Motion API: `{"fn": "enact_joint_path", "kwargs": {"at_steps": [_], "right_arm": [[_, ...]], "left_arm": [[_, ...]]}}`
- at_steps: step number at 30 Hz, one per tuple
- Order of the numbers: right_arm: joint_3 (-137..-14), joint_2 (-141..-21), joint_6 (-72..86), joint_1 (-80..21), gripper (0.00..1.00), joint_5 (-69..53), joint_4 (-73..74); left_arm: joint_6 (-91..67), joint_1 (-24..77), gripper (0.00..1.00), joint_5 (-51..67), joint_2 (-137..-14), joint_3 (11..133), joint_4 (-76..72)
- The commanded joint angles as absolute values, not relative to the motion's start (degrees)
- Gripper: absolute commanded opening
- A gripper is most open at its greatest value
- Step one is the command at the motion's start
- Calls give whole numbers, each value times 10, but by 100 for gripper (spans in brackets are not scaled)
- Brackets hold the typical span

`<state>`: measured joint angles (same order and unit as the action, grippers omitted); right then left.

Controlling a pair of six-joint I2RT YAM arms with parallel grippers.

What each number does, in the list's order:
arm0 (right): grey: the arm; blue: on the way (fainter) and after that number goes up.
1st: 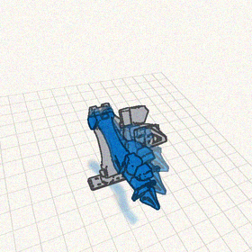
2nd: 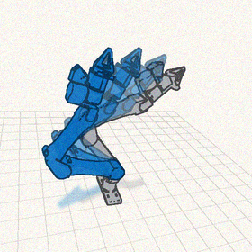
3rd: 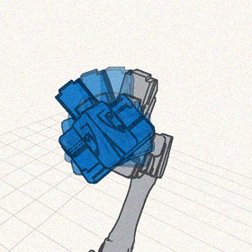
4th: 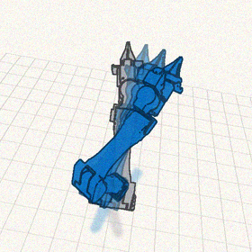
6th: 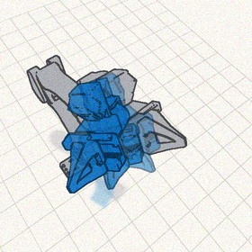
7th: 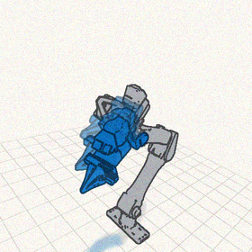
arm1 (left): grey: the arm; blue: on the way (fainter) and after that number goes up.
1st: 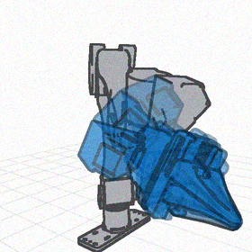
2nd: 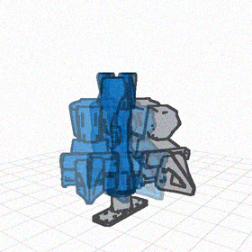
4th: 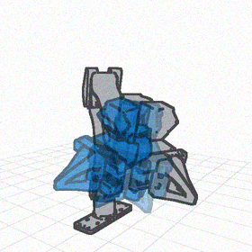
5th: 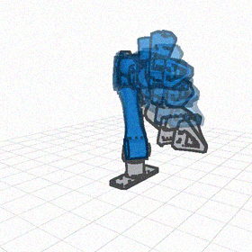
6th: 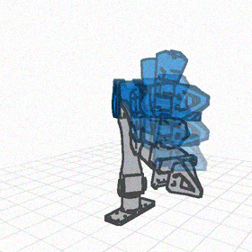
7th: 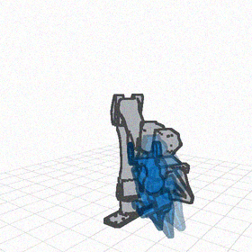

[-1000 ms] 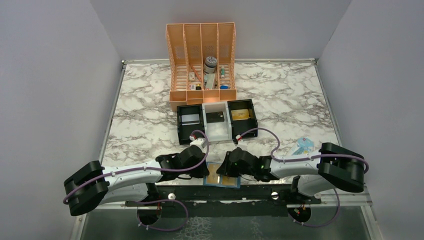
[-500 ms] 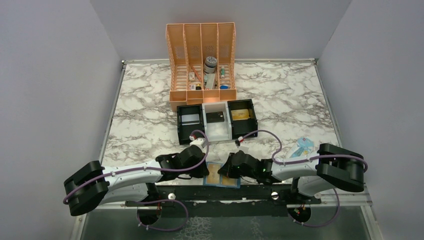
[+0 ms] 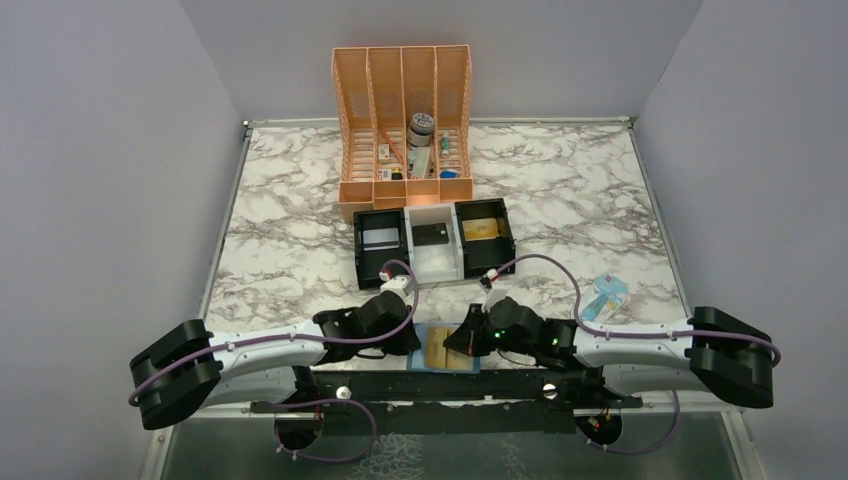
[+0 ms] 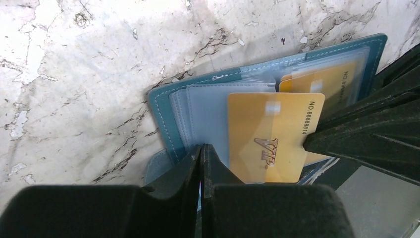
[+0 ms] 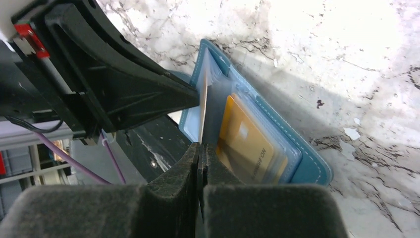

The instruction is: Take the credit cards out of the card holder

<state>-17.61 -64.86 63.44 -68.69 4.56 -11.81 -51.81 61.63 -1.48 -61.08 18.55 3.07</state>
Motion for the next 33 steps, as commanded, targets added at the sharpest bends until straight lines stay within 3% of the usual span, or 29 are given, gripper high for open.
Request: {"fn": "enact_joint_path", "kwargs": {"at_steps": [1,7,15,19,28,33], "right_arm": [[-161,-624,606,-686,1,11,-89],[-136,-582,586,-631,1,-5,-65],[-132,-621,564,-612,1,-44,-94],[-123,-640,573,-612,1,-37,-117],[-118,-643,580,-605,1,-32,-126],[-111,-637,585,-604,1,-39,-135]], "left_arm": [[-513,617,8,-57,-631,162,65],[-517,617,8,-53,-621,164,65],[-505,619,37,-40,-552,209,57],[-505,627,43,-10,-541,209,5],[-511,669,40,1,-645,213,-49],[-517,682,29,-16,-692,217,-46]]}}
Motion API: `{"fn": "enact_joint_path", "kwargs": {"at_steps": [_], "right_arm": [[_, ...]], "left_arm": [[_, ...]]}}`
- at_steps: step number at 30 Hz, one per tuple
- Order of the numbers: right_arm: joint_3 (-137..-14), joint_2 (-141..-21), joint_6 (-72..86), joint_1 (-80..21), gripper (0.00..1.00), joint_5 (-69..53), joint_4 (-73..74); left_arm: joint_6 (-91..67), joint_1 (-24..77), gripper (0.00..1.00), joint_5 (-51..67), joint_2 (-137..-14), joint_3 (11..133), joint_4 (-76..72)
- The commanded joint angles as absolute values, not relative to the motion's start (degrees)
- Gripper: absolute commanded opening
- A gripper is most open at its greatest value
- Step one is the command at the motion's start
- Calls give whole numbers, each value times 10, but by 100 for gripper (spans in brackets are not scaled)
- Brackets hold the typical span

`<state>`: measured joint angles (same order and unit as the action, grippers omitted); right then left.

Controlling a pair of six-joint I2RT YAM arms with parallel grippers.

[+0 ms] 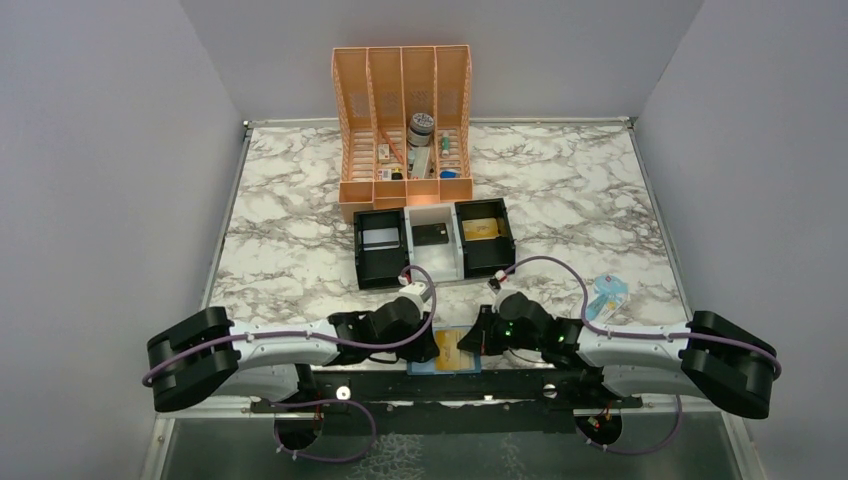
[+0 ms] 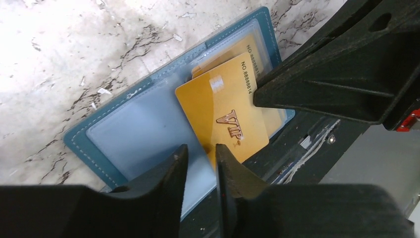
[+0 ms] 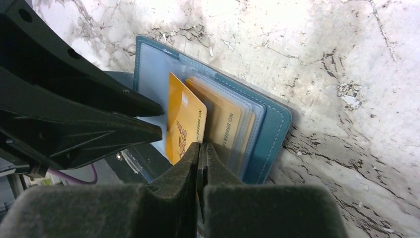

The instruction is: Take the credit cards out of the card holder

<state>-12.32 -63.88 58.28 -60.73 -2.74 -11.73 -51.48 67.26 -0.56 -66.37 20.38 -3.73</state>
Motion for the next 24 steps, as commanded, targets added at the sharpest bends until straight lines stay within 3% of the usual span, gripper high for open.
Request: {"fn": "enact_joint_path", "kwargs": {"at_steps": [1,8,15,19,24], "right_arm": [[-109,-636,586,-604,2,-44,-138],[-88,-644,607,-604,14,-78,-182],[-81,-673,627,-604,16,-100,-236],[-85,-702,634,-604,15,-105,-262],[-86,-705,632,-604,3,-87,-256]], "left_arm": [[-518,685,27,-19,-699,217,-45],[-524,697,18,-36,-719,218,-30],[-524,698,17,-45,-712,218,-18],[-523,698,17,-46,-711,220,-15],[-522,698,16,-52,-704,220,-6]]}}
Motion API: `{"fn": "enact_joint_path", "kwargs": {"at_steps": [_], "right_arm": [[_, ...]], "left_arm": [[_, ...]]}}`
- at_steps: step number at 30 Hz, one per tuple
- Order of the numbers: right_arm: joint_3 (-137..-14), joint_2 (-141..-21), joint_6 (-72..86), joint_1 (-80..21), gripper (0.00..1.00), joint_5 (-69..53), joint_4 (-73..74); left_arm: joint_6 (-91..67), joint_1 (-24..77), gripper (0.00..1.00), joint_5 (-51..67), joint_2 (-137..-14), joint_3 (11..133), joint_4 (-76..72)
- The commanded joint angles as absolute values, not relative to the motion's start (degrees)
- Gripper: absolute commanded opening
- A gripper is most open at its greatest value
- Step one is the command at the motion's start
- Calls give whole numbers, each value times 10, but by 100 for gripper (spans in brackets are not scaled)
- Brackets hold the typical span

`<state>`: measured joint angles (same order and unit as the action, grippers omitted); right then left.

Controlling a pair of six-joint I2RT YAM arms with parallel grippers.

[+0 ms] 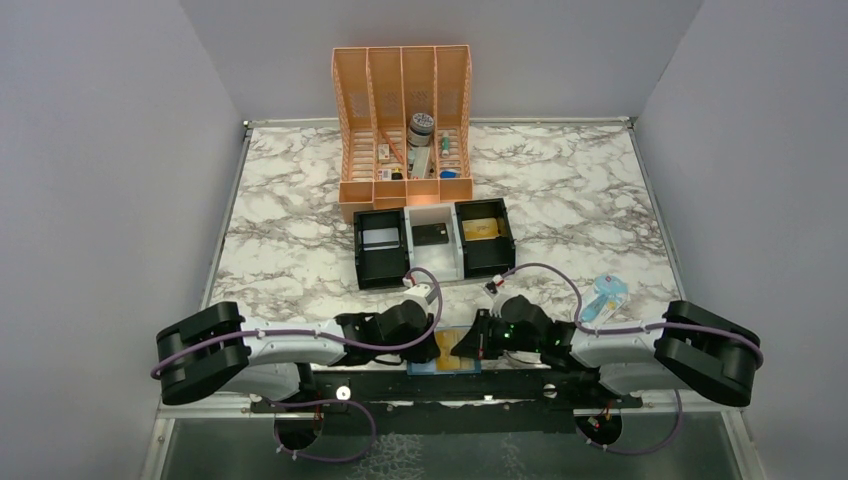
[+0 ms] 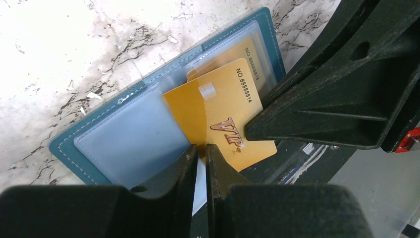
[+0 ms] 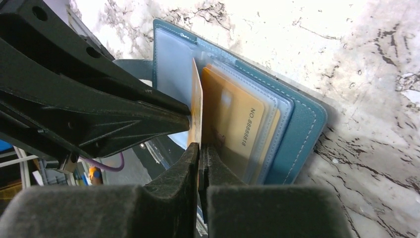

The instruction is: Take the credit cards out of the card holder

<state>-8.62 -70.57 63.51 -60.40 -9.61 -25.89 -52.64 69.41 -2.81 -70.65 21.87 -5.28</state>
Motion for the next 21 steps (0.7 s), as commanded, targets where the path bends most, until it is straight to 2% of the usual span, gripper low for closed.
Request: {"fn": "enact_joint_path", "kwargs": {"at_steps": [1,12,17,21], "right_arm": [[-90,-692,626,-603,1,-72,-233],[-136,-454,512,-583,1,124,44],[-206,-419,423,-570,1,229,115],[-264,-442,345,-483,1,200,125]], "left_arm": [[-523,698,16,-57,-699,220,-1],[-520,696,18,-141,-652,228,81],[-483,689,24,-154,-633,258,108],[-437,661,33,-149,-618,291,153]]}}
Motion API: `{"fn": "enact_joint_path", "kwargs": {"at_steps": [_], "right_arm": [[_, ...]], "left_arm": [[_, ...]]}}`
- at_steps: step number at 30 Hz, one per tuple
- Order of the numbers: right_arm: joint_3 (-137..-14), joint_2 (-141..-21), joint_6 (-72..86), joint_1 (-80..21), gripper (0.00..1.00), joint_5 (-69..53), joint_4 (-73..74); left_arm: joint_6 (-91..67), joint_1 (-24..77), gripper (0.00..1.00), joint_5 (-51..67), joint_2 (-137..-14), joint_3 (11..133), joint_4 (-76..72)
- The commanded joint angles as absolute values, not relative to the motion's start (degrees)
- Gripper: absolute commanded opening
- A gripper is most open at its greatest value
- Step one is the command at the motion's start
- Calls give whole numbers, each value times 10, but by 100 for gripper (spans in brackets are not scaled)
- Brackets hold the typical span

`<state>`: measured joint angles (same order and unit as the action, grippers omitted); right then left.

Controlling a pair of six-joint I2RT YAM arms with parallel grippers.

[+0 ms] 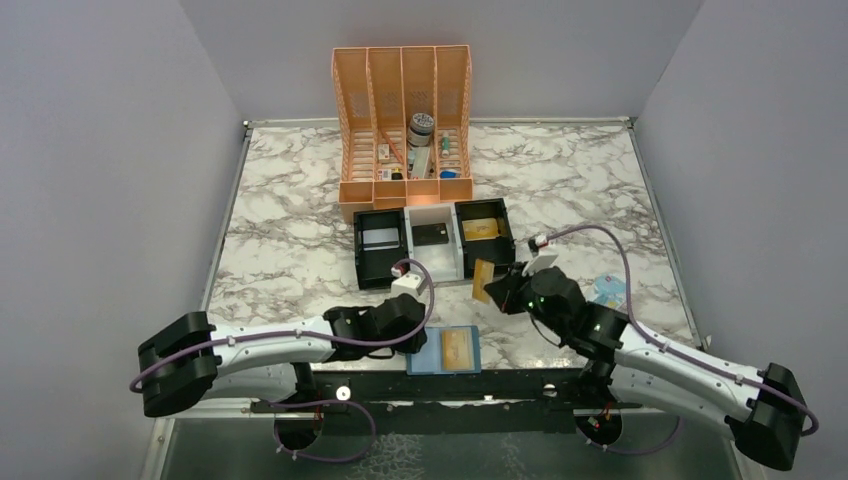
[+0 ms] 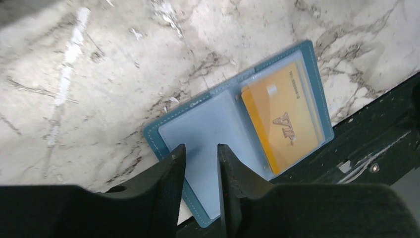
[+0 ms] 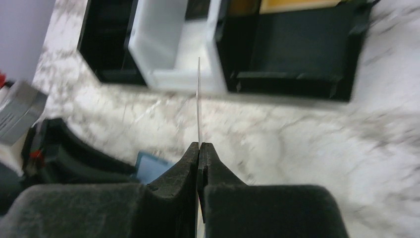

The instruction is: Take the credit cards out of the card holder

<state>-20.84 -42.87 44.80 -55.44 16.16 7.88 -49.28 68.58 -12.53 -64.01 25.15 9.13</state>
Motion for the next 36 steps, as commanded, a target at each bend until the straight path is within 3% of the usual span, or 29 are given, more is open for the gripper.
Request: {"fn": "enact_joint_path", "kwargs": {"at_steps": [1,3,8,11,14,21,25,30,36], "right_arm": [[-273,-449,327,-449,1,173,118],[-286,-465,297,-378,1,105,94],[-323,-531,265,-224,1,-81,31],[-355,-582,234,-206,1,-122,11],[-395,-619,190,-207,1,-136,15],[-404,-673,26,-213,1,-168,-33],[-374,-667,-96,-239,1,-119,-93],[-350,-675,-249,-242,1,-142,-124],[-366,-734,-323,-245,1,-147,-113]], "left_arm": [[-427,642,35,-144,-613,296,162],[-414,607,40,-123,-593,300,172],[-390,515,70,-88,-522,318,209],[-374,462,85,-78,-484,339,240],[-358,425,91,-79,-466,366,280],[-312,389,98,-72,-510,428,338],[-286,349,99,-79,-536,444,369],[-276,314,99,-77,-530,436,353],[-290,307,99,-132,-485,428,360]]}}
